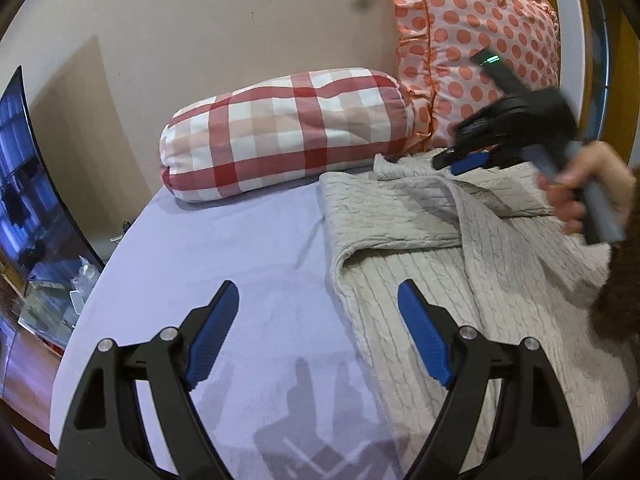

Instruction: Fold small clothes

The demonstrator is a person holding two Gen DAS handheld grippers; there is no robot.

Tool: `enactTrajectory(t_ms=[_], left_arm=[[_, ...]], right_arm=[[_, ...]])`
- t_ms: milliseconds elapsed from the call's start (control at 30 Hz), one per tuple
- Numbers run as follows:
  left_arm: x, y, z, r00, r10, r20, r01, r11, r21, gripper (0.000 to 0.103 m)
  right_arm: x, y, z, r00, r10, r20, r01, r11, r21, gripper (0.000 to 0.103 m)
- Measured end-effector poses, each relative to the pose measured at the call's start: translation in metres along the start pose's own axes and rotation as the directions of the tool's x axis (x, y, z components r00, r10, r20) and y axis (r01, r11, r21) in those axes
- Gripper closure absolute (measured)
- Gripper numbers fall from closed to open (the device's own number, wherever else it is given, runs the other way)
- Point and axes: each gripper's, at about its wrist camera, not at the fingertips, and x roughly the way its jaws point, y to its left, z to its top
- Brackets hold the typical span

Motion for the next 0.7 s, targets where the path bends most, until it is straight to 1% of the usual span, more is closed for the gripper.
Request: enactTrajectory(t_ms=[67, 133, 167, 233, 300, 367, 400, 433, 467, 500, 600, 633, 700], left_arm=[[0.001, 0.003, -0.002, 1.000, 0.002, -0.002, -0.002, 1.000, 0.004, 0.022], [0.001, 0.006, -0.005, 1.000, -0.018, -0.010, 0.018, 1.000, 0.000, 0.022], [0.000, 0.006, -0.007, 0.999, -0.031, -0.014, 0.031, 1.000, -0.001, 0.022], [-0.004, 0.004, -0.011, 0.997, -0.069, -0.016, 0.069, 0.998, 0.003, 0.022], [-0.009, -0.002, -0.014, 0.996, -0.088, -0.008, 0.088, 0.996, 0.020, 0.022], [-0.014, -0.010, -0.016, 0.996, -0.089, 0.003, 0.089, 0.995, 0.044, 0.022], [-0.016, -0.013, -0.016, 0.996, -0.092, 0.005, 0.091, 0.995, 0.049, 0.022], [-0.017, -0.015, -0.015, 0.995, -0.095, 0.005, 0.094, 0.994, 0.049, 0.022], [-0.018, -0.017, -0.015, 0.994, -0.105, 0.002, 0.105, 0.993, 0.046, 0.022], [-0.019, -0.018, -0.015, 0.994, -0.112, 0.000, 0.112, 0.993, 0.045, 0.022], [-0.021, -0.027, -0.019, 0.985, -0.172, -0.022, 0.173, 0.984, 0.045, 0.022], [-0.018, -0.035, -0.021, 0.978, -0.205, -0.045, 0.207, 0.977, 0.053, 0.022], [-0.012, -0.046, -0.022, 0.973, -0.220, -0.071, 0.225, 0.972, 0.070, 0.022]], right_arm=[[-0.022, 0.011, -0.030, 0.999, 0.041, -0.025, -0.042, 0.997, -0.062, 0.065], [-0.035, 0.024, -0.059, 0.996, 0.075, -0.049, -0.081, 0.989, -0.128, 0.065], [-0.042, 0.032, -0.081, 0.994, 0.087, -0.071, -0.098, 0.980, -0.175, 0.065], [-0.046, 0.049, -0.115, 0.991, 0.072, -0.110, -0.099, 0.960, -0.261, 0.065], [-0.048, 0.058, -0.136, 0.993, 0.027, -0.111, -0.061, 0.946, -0.319, 0.065], [-0.052, 0.064, -0.139, 0.998, -0.035, -0.054, 0.013, 0.932, -0.362, 0.065], [-0.056, 0.067, -0.135, 0.998, -0.064, 0.004, 0.061, 0.927, -0.371, 0.065], [-0.059, 0.070, -0.128, 0.996, -0.079, 0.041, 0.088, 0.925, -0.369, 0.065], [-0.058, 0.069, -0.120, 0.994, -0.095, 0.060, 0.111, 0.927, -0.360, 0.065], [-0.056, 0.067, -0.112, 0.990, -0.120, 0.074, 0.138, 0.929, -0.343, 0.065], [-0.047, 0.055, -0.090, 0.984, -0.161, 0.081, 0.178, 0.941, -0.288, 0.065], [-0.047, 0.055, -0.090, 0.984, -0.161, 0.081, 0.178, 0.941, -0.288, 0.065], [-0.040, 0.050, -0.074, 0.973, -0.207, 0.105, 0.228, 0.940, -0.255, 0.065]])
